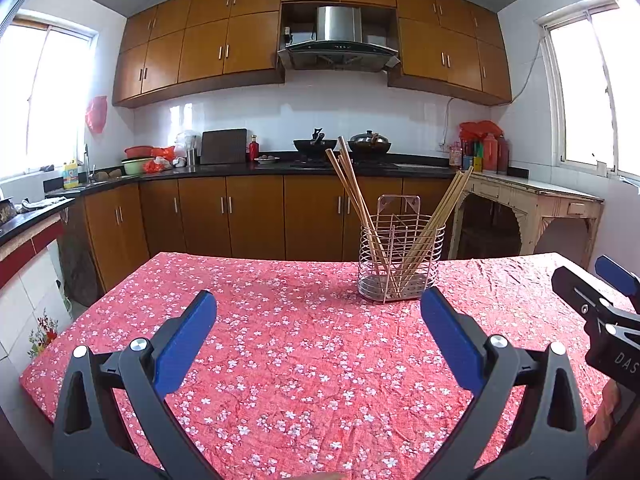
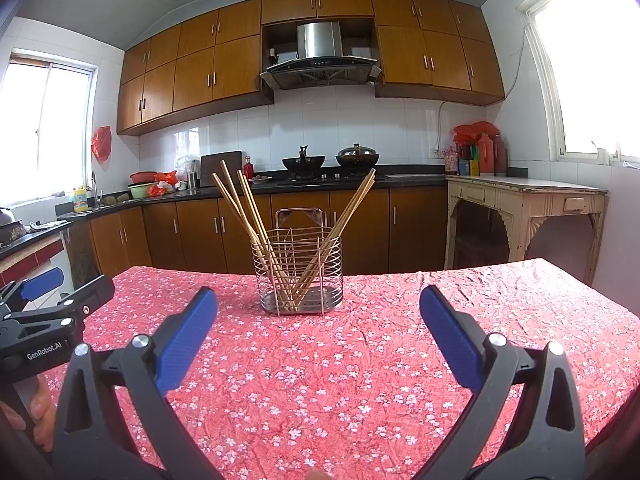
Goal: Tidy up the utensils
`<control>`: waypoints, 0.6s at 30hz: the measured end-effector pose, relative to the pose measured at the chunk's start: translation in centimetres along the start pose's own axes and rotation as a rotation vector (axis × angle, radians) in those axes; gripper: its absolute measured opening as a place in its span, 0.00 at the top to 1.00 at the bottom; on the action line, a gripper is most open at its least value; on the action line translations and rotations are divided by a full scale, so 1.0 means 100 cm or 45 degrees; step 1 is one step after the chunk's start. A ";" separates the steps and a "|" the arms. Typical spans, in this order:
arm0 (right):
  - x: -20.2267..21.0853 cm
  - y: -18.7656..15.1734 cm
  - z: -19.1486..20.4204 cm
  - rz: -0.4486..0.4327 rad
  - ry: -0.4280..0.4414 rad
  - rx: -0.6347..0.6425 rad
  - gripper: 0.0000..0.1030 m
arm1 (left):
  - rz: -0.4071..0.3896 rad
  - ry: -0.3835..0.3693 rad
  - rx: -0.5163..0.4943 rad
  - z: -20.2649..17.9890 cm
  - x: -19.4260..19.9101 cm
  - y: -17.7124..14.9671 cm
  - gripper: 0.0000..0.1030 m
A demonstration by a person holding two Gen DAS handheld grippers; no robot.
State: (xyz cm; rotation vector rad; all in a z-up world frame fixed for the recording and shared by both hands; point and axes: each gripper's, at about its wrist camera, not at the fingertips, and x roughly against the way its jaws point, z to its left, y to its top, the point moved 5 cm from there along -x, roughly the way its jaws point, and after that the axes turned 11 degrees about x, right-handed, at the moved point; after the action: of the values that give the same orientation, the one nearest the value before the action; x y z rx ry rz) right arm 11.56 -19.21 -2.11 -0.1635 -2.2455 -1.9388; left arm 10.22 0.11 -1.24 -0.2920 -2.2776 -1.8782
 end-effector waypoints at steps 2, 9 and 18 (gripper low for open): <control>0.000 0.000 0.000 0.000 0.000 0.000 0.04 | -0.001 0.000 0.000 0.000 0.000 0.000 0.02; 0.000 -0.001 0.001 0.000 0.000 -0.002 0.04 | -0.002 0.002 -0.002 -0.001 0.000 0.000 0.02; 0.000 -0.003 0.001 0.000 0.001 -0.002 0.04 | 0.000 0.001 -0.002 -0.001 0.000 0.000 0.02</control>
State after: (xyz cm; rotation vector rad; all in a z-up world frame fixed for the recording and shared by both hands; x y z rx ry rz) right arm 11.53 -19.12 -2.47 -0.1630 -2.2435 -1.9407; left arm 10.24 0.00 -1.21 -0.2916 -2.2758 -1.8798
